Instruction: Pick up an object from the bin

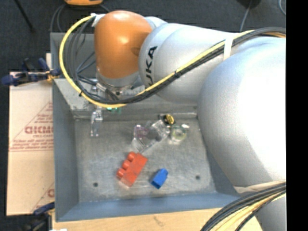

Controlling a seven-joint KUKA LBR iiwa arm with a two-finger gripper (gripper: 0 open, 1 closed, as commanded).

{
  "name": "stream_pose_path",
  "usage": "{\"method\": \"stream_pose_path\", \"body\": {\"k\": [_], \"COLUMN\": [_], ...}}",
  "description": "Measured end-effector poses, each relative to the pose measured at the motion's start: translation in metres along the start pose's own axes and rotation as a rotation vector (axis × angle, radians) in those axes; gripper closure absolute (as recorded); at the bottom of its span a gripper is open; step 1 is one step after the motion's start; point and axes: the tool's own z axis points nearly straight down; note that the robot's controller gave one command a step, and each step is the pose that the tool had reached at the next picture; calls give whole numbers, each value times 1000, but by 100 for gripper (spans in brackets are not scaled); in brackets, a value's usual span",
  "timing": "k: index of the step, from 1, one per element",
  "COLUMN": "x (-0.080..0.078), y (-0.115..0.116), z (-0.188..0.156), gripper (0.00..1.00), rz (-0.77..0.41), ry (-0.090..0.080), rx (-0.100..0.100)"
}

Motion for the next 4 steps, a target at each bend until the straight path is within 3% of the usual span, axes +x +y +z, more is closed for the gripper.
{"method": "stream_pose_path", "body": {"k": [1, 2, 3, 4], "x": [8, 15, -8, -7], "y": [-88, -147, -190, -190], "z": [75, 86, 97, 97], "gripper": [0, 0, 0, 100], "rz": [-90, -6, 132, 137], "ry": [-1, -6, -21, -15], "rx": [6, 2, -6, -9]}}
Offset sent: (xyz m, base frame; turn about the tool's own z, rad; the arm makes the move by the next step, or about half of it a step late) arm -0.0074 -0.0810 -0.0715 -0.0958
